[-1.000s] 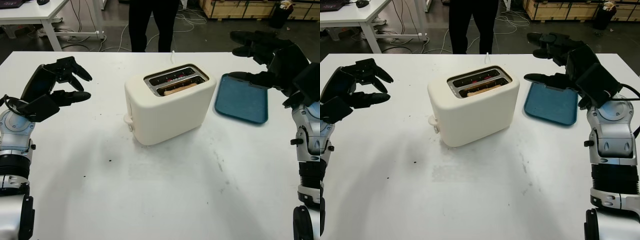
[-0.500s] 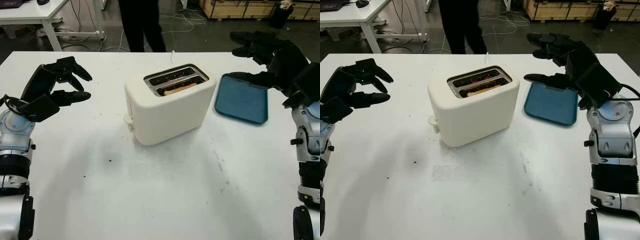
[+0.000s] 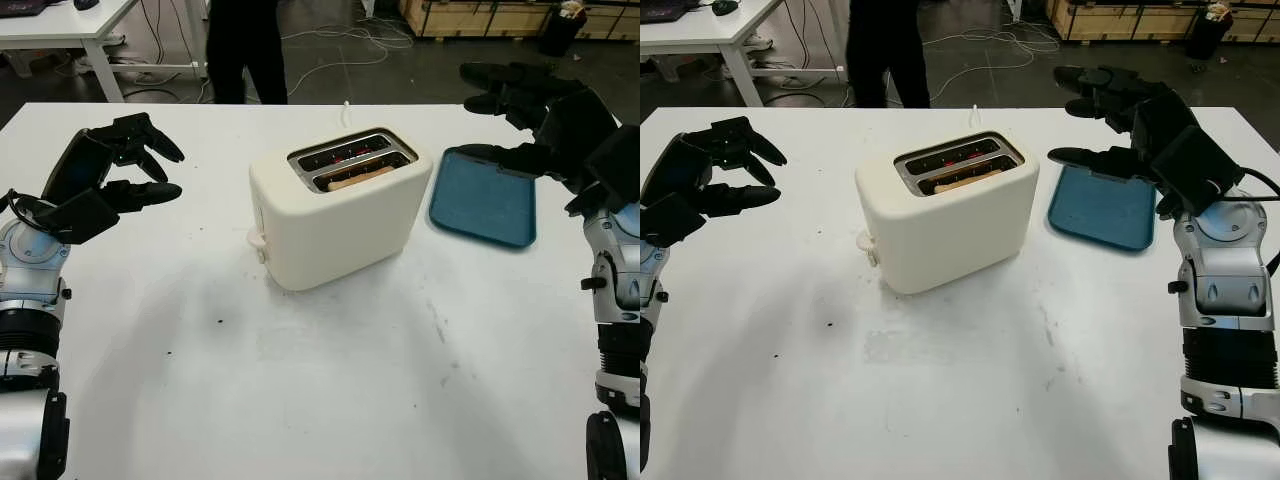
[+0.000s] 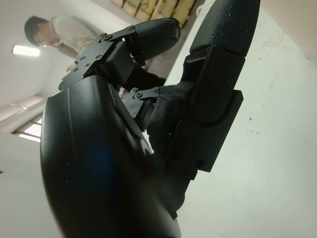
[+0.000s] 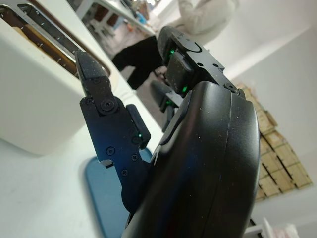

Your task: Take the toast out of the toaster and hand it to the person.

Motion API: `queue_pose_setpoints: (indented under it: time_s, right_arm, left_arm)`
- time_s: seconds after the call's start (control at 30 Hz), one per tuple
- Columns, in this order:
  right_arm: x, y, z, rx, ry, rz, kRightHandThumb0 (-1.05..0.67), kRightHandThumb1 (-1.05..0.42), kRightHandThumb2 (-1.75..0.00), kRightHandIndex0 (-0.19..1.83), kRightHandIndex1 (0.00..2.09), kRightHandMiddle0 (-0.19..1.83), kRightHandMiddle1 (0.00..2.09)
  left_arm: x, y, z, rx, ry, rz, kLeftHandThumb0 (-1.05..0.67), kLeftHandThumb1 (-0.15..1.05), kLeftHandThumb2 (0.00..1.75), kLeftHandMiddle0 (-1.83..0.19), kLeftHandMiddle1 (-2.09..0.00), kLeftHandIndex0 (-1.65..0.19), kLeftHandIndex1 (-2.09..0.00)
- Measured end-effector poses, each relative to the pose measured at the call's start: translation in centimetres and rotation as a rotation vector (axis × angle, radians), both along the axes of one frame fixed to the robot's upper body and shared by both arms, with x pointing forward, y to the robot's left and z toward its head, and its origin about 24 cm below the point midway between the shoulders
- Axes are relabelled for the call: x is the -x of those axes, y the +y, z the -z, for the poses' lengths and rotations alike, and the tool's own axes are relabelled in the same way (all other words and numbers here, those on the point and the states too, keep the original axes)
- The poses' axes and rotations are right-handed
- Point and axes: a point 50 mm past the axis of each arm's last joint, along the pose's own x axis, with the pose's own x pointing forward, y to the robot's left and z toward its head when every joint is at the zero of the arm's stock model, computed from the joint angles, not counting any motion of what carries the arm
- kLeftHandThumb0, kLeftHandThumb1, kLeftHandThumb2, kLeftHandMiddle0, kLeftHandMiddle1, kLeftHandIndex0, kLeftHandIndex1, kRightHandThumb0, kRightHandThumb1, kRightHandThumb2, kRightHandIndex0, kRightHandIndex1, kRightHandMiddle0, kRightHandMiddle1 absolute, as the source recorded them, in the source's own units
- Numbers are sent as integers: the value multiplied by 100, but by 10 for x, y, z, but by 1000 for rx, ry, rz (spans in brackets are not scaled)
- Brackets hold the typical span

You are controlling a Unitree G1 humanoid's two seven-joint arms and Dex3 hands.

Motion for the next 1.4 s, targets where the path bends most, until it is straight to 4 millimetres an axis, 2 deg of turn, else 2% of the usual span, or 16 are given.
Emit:
queue_pose_setpoints:
  time_s: [1.4]
  right_arm:
    - [0, 0, -1, -1, -2, -3, -27, -71, 0, 16, 86, 58, 1]
  left_arm:
    - [0, 0, -1, -1, -7, 1, -105, 92, 10, -64, -136, -51, -123]
